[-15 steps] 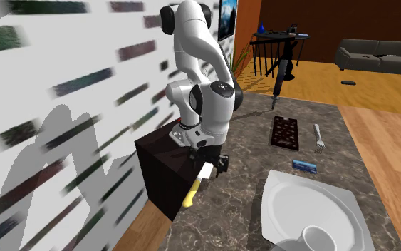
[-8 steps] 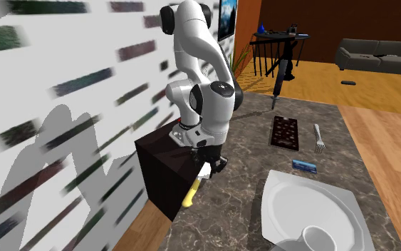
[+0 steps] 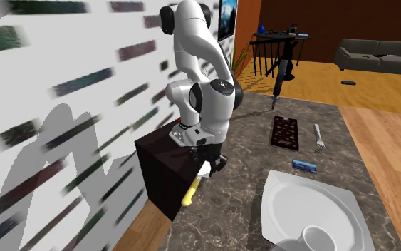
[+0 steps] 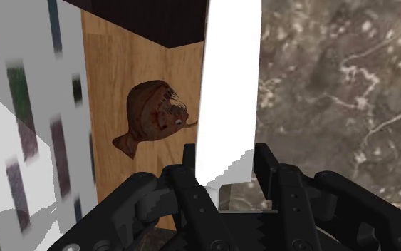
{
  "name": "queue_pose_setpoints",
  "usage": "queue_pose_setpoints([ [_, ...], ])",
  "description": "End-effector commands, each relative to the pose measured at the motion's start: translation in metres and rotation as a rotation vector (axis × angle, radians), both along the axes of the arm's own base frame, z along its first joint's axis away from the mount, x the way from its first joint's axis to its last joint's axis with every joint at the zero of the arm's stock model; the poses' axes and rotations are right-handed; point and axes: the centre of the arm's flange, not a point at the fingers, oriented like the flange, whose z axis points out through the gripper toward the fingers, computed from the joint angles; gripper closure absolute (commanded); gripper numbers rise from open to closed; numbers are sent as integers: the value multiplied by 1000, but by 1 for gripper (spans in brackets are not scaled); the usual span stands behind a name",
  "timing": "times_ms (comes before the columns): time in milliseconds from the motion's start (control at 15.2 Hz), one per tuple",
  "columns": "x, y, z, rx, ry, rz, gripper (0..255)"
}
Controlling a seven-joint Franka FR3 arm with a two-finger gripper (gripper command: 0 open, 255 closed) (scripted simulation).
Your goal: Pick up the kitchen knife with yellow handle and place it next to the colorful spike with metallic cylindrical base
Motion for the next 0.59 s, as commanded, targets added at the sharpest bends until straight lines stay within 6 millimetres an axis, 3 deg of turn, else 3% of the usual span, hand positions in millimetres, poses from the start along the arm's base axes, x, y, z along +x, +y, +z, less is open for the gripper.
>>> queue_pose_setpoints([
  [0, 0, 0, 9, 0, 1, 0, 255],
  [528, 0, 0, 51, 0, 1, 0, 255],
])
